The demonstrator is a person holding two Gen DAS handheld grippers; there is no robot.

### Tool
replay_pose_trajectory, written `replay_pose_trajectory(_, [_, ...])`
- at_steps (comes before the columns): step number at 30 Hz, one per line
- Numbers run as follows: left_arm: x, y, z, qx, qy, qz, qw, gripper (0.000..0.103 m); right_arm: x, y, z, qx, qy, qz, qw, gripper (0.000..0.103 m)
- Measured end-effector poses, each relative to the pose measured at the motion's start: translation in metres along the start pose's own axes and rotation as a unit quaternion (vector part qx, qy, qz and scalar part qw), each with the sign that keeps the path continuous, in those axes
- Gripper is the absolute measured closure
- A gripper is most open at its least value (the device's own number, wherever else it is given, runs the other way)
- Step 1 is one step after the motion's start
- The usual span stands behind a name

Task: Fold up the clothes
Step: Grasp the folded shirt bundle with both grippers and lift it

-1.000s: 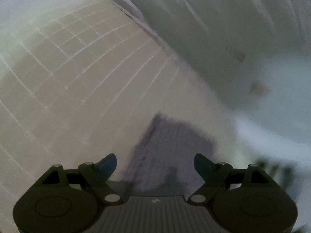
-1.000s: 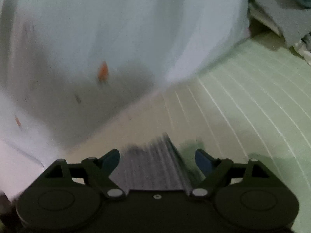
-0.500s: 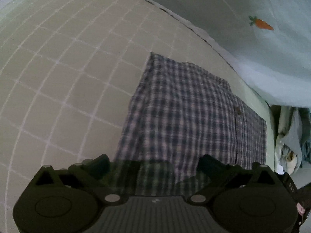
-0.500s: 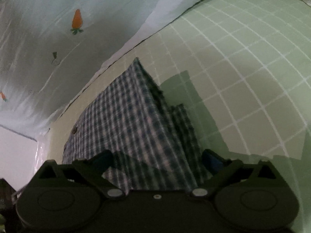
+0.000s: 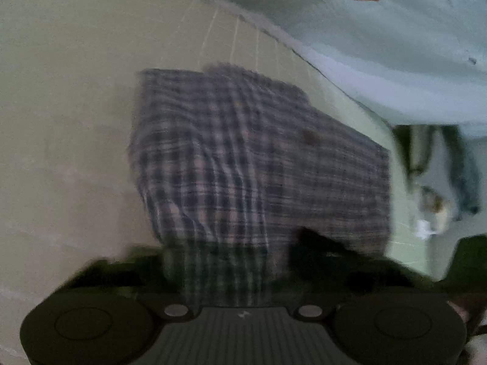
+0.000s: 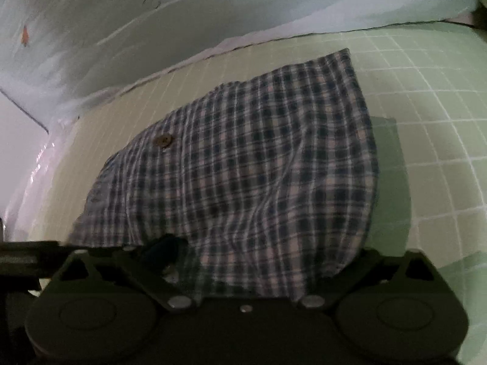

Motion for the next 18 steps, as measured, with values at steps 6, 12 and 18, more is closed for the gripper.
replay_pose_trajectory(6, [0.028,-0.024,0.002,-0.02,0.011,-0.042,0.9989,0.076,-0.004,-0.024,0.028,-0.006,0.02,-0.013,1.0,0.069])
replay_pose_trajectory(12, [0.08,-0.068,-0.008,-0.063,-0.017,-0.107,0.9921,0.076,0.038,-0.05,0.076,0.029,-0.015,-0.042,0.999,0.07])
replay_pose_trajectory(18, [0.153,-0.101,-0.053,-0.113,-0.062,-0.177,0.9758,0.076,0.117,-0.072,0.13,0.069,-0.066,-0.114,0.989,0.07])
Point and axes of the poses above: each gripper's, at about its wrist camera, not at the fingertips, and z roughly against the way its jaws point, x to its right, y to its top, the point moved 7 cm from there along -z, roughly the way its jaws point, and after that the axes turned 15 degrees about -y, right-handed, at the moved point
